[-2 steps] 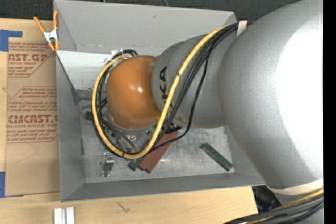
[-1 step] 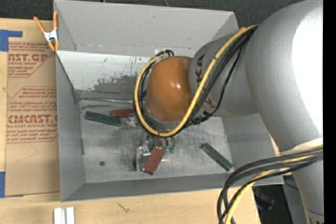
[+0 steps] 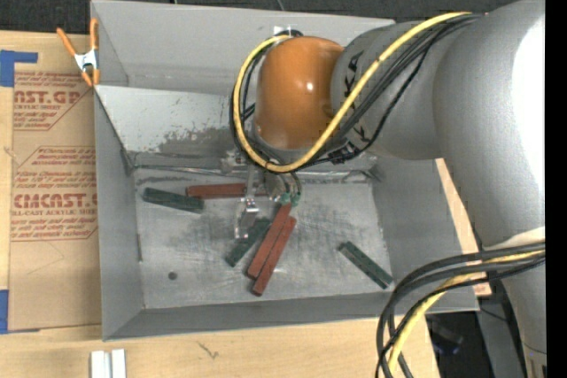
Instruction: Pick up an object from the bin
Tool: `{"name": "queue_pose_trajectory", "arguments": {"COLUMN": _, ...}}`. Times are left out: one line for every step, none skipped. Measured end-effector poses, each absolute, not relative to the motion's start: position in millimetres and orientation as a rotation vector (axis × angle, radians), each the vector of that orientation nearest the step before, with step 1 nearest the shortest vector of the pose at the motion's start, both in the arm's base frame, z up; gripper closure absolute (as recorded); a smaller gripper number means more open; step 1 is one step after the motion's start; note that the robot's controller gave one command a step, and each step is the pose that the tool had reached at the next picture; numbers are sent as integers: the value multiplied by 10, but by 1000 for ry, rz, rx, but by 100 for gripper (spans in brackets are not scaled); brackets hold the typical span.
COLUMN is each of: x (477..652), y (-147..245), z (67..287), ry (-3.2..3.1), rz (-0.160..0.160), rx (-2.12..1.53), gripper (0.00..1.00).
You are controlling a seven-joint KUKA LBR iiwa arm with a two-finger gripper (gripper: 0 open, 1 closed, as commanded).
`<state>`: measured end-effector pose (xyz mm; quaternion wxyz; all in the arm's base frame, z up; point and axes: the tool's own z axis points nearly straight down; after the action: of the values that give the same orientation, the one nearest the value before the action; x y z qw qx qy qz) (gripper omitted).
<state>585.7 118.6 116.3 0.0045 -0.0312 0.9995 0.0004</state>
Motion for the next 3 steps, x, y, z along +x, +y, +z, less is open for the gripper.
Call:
{"name": "queue_pose_trajectory", "arguments": {"x": 5195, "y": 880, "z": 1030, "ry": 3099, "rz": 1, "rx": -504, "gripper": 0}}
{"name": "queue_pose_trajectory", "arguments": {"x": 5547, "y": 944, "z": 849, "ry": 3149, "rz": -5, "rx": -262, "gripper": 0}}
{"name": "queue_pose_trajectory", "arguments": {"x": 5382, "y": 1002, "z": 820, "ry": 3027, "rz": 10, "rx": -655, "gripper": 100}}
